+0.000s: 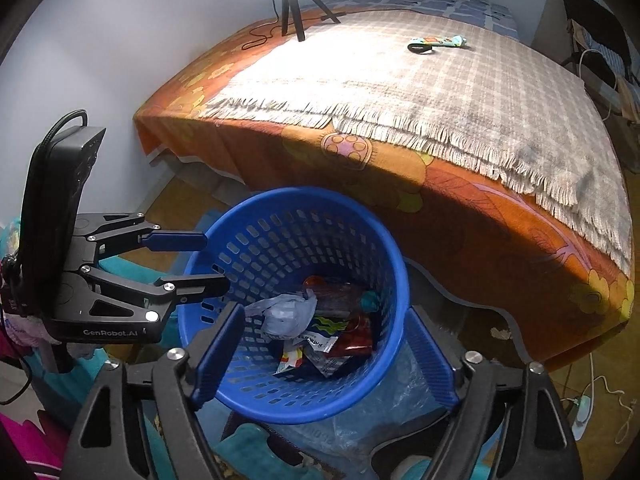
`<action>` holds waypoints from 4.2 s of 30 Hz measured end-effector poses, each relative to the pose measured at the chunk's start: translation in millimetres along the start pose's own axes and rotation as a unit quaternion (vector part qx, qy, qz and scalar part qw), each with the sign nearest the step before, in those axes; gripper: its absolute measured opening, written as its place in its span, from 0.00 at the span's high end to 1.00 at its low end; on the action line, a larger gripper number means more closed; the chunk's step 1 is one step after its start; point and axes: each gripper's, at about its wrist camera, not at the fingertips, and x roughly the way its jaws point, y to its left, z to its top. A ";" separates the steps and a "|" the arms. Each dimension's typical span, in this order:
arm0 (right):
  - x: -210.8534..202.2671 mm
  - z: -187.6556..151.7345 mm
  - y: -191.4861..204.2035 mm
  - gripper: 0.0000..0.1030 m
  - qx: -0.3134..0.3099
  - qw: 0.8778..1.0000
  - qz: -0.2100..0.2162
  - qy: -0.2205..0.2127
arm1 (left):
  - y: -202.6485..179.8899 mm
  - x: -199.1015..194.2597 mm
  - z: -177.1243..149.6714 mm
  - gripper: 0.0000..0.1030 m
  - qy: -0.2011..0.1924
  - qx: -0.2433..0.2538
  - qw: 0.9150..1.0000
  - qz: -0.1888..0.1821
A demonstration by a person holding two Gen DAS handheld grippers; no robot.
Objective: Collect trash
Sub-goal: 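Move both tools back to the bed toward the lotion tube and hair tie, then grasp the black hair tie with the left tool while the right tool grasps the lotion tube, then carry hair tie and lotion tube over the blue basket and open both tools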
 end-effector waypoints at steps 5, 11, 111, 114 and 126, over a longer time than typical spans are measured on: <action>-0.5 1.5 -1.0 0.16 0.001 1.000 -0.008 0.001 | 0.1 0.6 1.7 0.46 0.002 -0.001 1.000 0.001; -5.0 6.5 -4.6 0.14 0.007 1.000 -0.020 -0.008 | 1.5 -1.7 6.1 0.46 -0.003 -0.005 1.000 0.001; 146.6 374.0 -244.7 0.82 0.153 0.980 -0.032 -0.120 | 80.4 121.4 350.8 0.92 -0.117 0.045 0.992 0.024; 133.9 371.2 -240.9 0.82 0.145 0.980 -0.040 -0.130 | 82.8 112.5 344.1 0.92 -0.119 0.043 0.992 0.029; 66.8 341.2 -222.1 0.82 0.121 0.979 -0.053 -0.157 | 79.4 58.8 315.1 0.92 -0.135 0.043 0.989 0.035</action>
